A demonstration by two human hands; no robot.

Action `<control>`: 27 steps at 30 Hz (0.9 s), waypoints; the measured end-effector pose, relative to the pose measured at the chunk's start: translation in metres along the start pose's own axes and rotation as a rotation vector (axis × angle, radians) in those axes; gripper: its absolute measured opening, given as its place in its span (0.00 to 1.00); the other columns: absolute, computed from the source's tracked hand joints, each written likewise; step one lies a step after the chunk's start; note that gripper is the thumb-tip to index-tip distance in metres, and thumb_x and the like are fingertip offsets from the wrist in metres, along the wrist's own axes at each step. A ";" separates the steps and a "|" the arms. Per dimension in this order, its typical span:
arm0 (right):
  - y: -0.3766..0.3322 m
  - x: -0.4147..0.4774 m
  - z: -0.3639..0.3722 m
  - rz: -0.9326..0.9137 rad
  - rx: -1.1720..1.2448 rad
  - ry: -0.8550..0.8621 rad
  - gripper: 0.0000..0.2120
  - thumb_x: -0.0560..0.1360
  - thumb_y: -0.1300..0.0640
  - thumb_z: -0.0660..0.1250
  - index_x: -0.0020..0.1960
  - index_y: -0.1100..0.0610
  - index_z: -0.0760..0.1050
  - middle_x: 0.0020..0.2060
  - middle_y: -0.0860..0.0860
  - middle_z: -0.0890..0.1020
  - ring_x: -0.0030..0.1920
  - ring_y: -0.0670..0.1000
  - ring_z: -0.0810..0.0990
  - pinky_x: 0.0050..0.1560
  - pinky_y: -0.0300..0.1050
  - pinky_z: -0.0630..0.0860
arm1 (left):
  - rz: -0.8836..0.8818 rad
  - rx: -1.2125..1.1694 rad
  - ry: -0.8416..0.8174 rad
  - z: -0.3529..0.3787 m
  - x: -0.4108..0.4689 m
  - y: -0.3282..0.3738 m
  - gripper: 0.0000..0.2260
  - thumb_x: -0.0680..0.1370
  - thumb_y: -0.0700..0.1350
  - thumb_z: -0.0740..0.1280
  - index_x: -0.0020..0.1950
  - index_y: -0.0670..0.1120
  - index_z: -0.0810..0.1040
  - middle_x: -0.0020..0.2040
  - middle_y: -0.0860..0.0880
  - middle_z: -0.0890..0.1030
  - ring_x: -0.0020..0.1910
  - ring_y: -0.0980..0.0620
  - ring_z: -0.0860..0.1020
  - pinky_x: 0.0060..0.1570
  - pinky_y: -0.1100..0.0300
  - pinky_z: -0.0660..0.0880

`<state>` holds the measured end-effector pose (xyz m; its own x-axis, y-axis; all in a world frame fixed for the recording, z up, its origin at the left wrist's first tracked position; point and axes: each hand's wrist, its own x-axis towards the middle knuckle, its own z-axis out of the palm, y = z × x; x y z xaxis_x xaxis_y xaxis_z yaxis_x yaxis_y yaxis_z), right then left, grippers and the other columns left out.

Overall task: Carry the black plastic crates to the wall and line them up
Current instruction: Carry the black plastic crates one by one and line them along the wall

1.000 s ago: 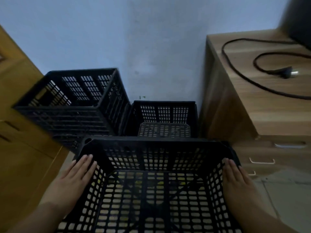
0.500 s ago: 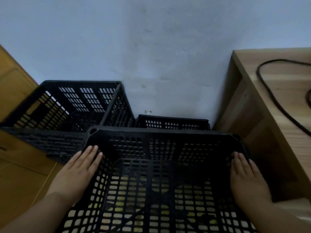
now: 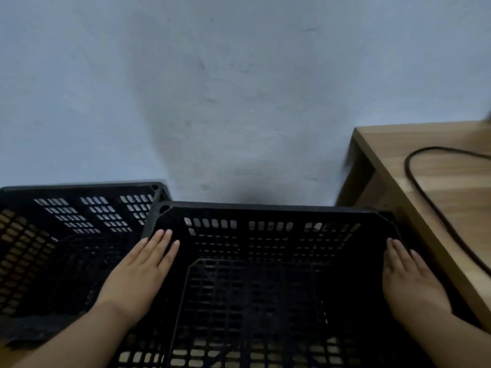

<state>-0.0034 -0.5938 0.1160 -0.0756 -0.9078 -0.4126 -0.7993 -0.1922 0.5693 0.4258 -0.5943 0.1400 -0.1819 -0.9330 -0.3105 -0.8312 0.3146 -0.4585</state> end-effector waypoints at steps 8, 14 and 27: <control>0.005 0.066 -0.031 0.127 0.132 0.004 0.28 0.79 0.60 0.44 0.74 0.64 0.35 0.72 0.62 0.30 0.66 0.61 0.19 0.38 0.50 0.11 | 0.034 -0.068 0.141 0.017 0.098 -0.030 0.35 0.77 0.38 0.51 0.66 0.44 0.22 0.64 0.43 0.20 0.66 0.47 0.24 0.52 0.55 0.14; -0.002 0.129 -0.015 0.047 0.341 0.301 0.29 0.73 0.64 0.49 0.72 0.67 0.49 0.73 0.64 0.44 0.64 0.52 0.16 0.57 0.49 0.15 | 0.069 -0.163 0.305 0.043 0.151 -0.049 0.43 0.54 0.34 0.75 0.69 0.38 0.67 0.70 0.36 0.68 0.76 0.49 0.40 0.72 0.53 0.42; -0.013 0.190 0.013 -0.017 0.555 0.469 0.27 0.64 0.66 0.52 0.61 0.71 0.72 0.73 0.63 0.57 0.76 0.53 0.39 0.74 0.46 0.38 | 0.046 -0.288 0.314 0.092 0.184 -0.037 0.48 0.55 0.30 0.69 0.74 0.42 0.57 0.78 0.44 0.47 0.77 0.49 0.44 0.73 0.54 0.41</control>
<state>-0.0149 -0.7593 0.0212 0.1039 -0.9946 0.0008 -0.9922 -0.1036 0.0696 0.4715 -0.7619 0.0238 -0.3364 -0.9410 -0.0358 -0.9232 0.3371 -0.1847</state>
